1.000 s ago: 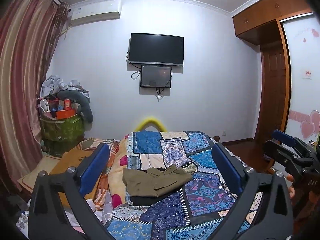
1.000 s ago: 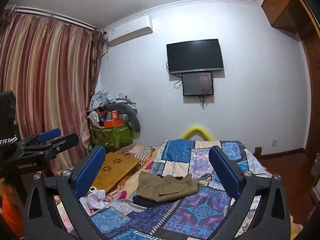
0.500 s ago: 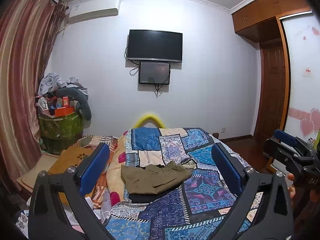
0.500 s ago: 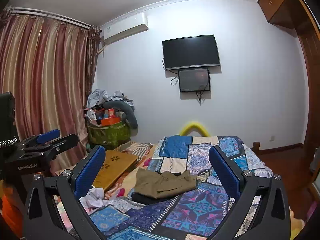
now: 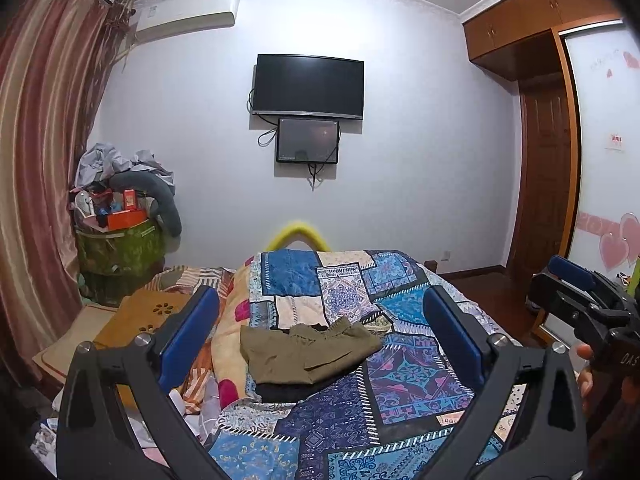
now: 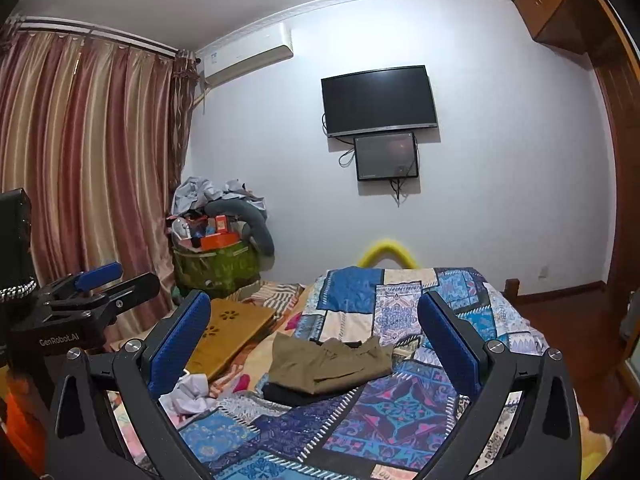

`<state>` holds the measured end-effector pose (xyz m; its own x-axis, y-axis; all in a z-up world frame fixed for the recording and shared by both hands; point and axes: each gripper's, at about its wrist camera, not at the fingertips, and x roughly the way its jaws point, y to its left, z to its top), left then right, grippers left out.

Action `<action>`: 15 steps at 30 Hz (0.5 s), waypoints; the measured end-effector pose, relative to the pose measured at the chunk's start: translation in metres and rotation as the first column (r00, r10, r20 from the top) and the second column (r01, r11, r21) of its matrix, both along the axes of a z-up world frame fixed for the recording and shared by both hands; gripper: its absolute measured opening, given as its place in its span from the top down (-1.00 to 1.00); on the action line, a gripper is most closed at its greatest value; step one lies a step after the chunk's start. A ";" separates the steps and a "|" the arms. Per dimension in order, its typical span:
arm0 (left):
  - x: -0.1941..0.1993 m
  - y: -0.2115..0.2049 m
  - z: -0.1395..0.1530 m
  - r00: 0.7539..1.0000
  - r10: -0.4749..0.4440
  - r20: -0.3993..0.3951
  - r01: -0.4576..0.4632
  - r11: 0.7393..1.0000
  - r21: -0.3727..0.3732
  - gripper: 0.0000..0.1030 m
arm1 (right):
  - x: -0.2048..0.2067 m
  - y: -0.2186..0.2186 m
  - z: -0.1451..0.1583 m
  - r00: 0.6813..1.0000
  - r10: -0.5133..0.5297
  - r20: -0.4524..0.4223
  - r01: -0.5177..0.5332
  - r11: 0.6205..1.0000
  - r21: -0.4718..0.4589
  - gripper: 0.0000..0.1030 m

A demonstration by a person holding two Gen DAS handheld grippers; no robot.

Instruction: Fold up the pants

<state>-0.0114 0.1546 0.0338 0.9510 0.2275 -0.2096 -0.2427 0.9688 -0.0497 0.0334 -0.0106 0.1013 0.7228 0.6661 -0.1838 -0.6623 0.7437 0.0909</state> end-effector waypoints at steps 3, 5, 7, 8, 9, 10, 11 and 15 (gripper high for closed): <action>0.001 0.002 0.000 1.000 -0.005 -0.001 0.005 1.000 -0.004 -1.00 | 0.000 0.000 0.000 1.000 -0.001 0.000 0.001 1.000 0.001 -1.00; 0.001 0.002 0.000 1.000 -0.011 -0.002 0.011 1.000 -0.008 -1.00 | 0.000 0.001 0.000 1.000 -0.003 -0.001 0.003 1.000 0.001 -1.00; 0.002 0.003 0.001 1.000 -0.013 0.001 0.013 1.000 -0.009 -1.00 | 0.001 0.001 -0.001 1.000 -0.007 -0.003 0.007 1.000 0.001 -1.00; 0.002 0.003 0.001 1.000 -0.013 0.002 0.013 1.000 -0.008 -1.00 | 0.000 0.002 -0.001 1.000 -0.008 -0.004 0.008 1.000 0.002 -0.99; 0.002 0.003 0.001 1.000 -0.014 0.003 0.014 1.000 -0.008 -1.00 | 0.001 0.001 -0.001 1.000 -0.009 -0.006 0.009 1.000 0.004 -1.00; 0.002 0.003 0.001 1.000 -0.015 0.003 0.015 1.000 -0.007 -1.00 | 0.001 0.001 -0.001 1.000 -0.011 -0.007 0.011 1.000 0.005 -1.00; 0.002 0.003 0.001 1.000 -0.016 0.003 0.016 1.000 -0.007 -1.00 | 0.001 0.001 -0.001 1.000 -0.013 -0.008 0.013 1.000 0.004 -1.00; 0.003 0.002 0.001 1.000 -0.021 0.002 0.022 1.000 -0.004 -1.00 | 0.001 0.000 -0.002 1.000 -0.018 -0.015 0.018 1.000 0.008 -1.00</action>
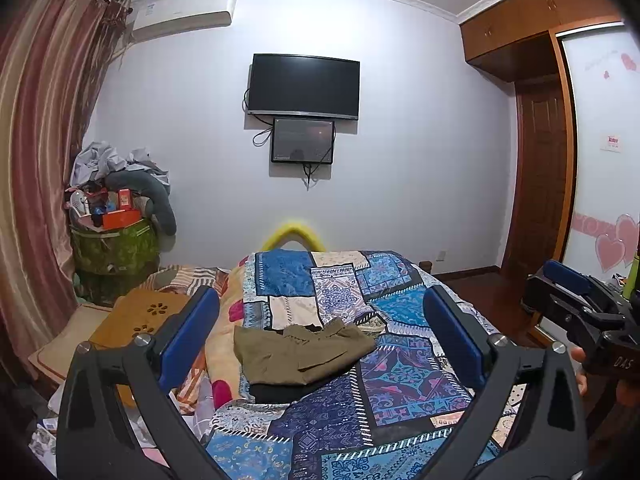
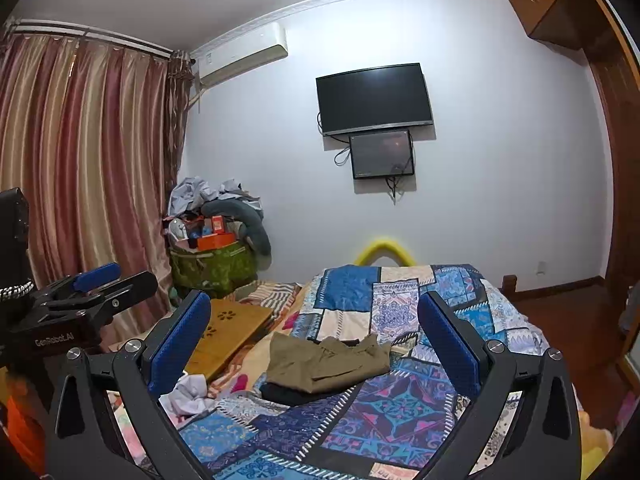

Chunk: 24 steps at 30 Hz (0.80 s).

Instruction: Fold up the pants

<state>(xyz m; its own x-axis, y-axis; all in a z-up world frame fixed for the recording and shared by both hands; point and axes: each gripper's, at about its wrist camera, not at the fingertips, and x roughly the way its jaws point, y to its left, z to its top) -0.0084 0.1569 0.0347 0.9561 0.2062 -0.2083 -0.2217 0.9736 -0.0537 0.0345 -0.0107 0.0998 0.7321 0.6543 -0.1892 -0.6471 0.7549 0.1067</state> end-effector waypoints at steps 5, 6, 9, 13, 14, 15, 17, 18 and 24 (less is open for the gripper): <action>0.000 -0.002 0.000 1.000 -0.009 0.000 0.009 1.000 0.005 -1.00 | -0.001 -0.002 0.000 1.000 -0.006 0.002 0.006 1.000 0.003 -1.00; 0.001 -0.002 0.000 1.000 -0.010 0.000 0.010 1.000 0.006 -1.00 | -0.002 -0.002 0.001 1.000 -0.007 0.003 0.007 1.000 0.004 -1.00; 0.001 -0.003 0.001 1.000 -0.013 -0.001 0.013 1.000 0.010 -1.00 | -0.002 -0.002 0.000 1.000 -0.010 0.003 0.010 1.000 0.006 -1.00; 0.001 -0.004 0.000 1.000 -0.017 -0.003 0.017 1.000 0.012 -1.00 | -0.001 -0.002 0.000 1.000 -0.012 0.002 0.012 1.000 0.008 -1.00; 0.001 -0.004 -0.001 1.000 -0.018 -0.004 0.018 1.000 0.012 -1.00 | -0.001 -0.002 0.000 1.000 -0.012 0.002 0.012 1.000 0.008 -1.00; 0.001 -0.004 -0.001 1.000 -0.020 -0.006 0.020 1.000 0.013 -1.00 | -0.001 -0.002 0.000 1.000 -0.013 0.003 0.013 1.000 0.007 -1.00; 0.001 -0.004 -0.002 1.000 -0.026 -0.009 0.026 1.000 0.013 -1.00 | -0.001 -0.003 0.000 1.000 -0.013 0.002 0.013 1.000 0.008 -1.00; 0.001 -0.004 -0.001 1.000 -0.027 -0.010 0.027 1.000 0.014 -1.00 | -0.001 -0.003 0.000 1.000 -0.013 0.002 0.013 1.000 0.009 -1.00; 0.003 -0.004 -0.002 0.999 -0.039 -0.018 0.039 0.999 0.011 -1.00 | -0.001 -0.003 0.001 1.000 -0.017 0.007 0.017 1.000 0.005 -1.00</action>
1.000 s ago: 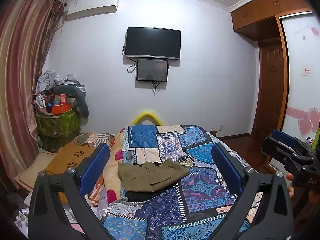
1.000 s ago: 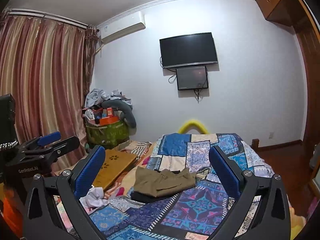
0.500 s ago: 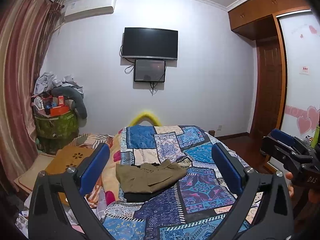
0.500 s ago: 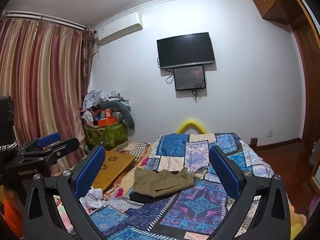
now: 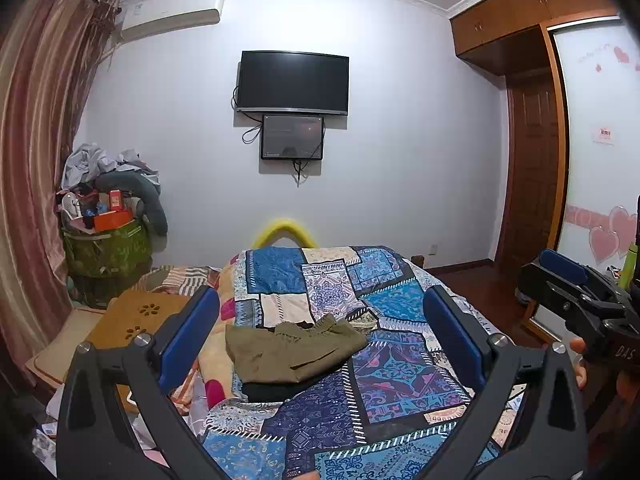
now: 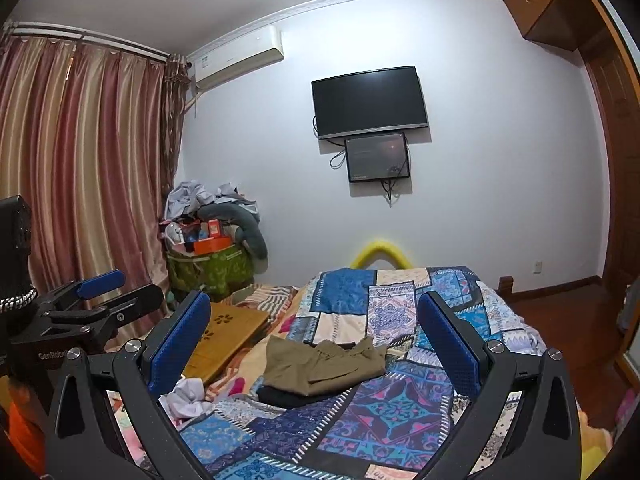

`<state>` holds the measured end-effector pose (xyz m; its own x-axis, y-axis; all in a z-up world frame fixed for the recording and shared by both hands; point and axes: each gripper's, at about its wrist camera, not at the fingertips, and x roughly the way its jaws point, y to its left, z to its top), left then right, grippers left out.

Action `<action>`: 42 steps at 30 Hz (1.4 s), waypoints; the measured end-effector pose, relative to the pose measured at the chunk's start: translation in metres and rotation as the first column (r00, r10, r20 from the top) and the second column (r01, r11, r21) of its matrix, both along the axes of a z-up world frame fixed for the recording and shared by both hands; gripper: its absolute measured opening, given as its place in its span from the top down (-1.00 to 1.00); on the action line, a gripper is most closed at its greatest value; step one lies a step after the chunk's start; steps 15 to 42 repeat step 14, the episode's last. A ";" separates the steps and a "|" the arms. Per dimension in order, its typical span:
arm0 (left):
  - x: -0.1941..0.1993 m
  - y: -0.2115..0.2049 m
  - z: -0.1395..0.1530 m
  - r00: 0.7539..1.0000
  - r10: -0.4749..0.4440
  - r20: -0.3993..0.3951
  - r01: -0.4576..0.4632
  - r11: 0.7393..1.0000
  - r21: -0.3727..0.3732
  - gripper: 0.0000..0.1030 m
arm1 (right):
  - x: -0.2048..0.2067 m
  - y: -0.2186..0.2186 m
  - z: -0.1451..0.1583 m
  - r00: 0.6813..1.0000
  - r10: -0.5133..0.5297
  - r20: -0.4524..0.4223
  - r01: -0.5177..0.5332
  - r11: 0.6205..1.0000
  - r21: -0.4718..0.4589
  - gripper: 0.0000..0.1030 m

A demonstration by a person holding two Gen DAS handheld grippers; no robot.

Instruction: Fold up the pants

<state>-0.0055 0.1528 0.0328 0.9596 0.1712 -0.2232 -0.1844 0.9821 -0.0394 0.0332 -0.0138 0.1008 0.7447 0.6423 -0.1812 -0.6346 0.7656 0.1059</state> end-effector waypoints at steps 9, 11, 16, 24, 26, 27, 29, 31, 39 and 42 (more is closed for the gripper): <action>0.003 -0.005 -0.002 1.000 -0.015 -0.013 0.015 1.000 0.019 -1.00 | 0.002 -0.001 -0.001 1.000 -0.009 -0.008 0.009 1.000 0.007 -0.99; 0.004 -0.005 -0.003 1.000 -0.018 -0.017 0.018 1.000 0.013 -1.00 | 0.002 0.000 -0.002 1.000 -0.009 -0.011 0.009 1.000 0.008 -1.00; 0.006 -0.005 -0.003 0.999 -0.024 -0.023 0.024 1.000 0.004 -1.00 | 0.003 -0.001 -0.002 1.000 -0.009 -0.013 0.010 1.000 0.008 -1.00; 0.006 -0.005 -0.003 0.999 -0.024 -0.023 0.024 1.000 0.004 -1.00 | 0.003 -0.001 -0.002 1.000 -0.009 -0.013 0.010 1.000 0.008 -1.00; 0.006 -0.005 -0.003 0.999 -0.024 -0.023 0.024 1.000 0.004 -1.00 | 0.003 -0.001 -0.002 1.000 -0.009 -0.013 0.010 1.000 0.008 -1.00; 0.006 -0.005 -0.003 0.999 -0.024 -0.023 0.024 1.000 0.004 -1.00 | 0.003 -0.001 -0.002 1.000 -0.009 -0.013 0.010 1.000 0.008 -1.00; 0.006 -0.005 -0.003 0.999 -0.024 -0.023 0.024 1.000 0.004 -1.00 | 0.003 -0.001 -0.002 1.000 -0.009 -0.013 0.010 1.000 0.008 -1.00; 0.006 -0.005 -0.003 0.999 -0.024 -0.023 0.024 1.000 0.004 -1.00 | 0.003 -0.001 -0.002 1.000 -0.009 -0.013 0.010 1.000 0.008 -1.00; 0.006 -0.005 -0.003 0.999 -0.024 -0.023 0.024 1.000 0.004 -1.00 | 0.003 -0.001 -0.002 1.000 -0.009 -0.013 0.010 1.000 0.008 -1.00; 0.006 -0.005 -0.003 0.999 -0.024 -0.023 0.024 1.000 0.004 -1.00 | 0.003 -0.001 -0.002 1.000 -0.009 -0.013 0.010 1.000 0.008 -1.00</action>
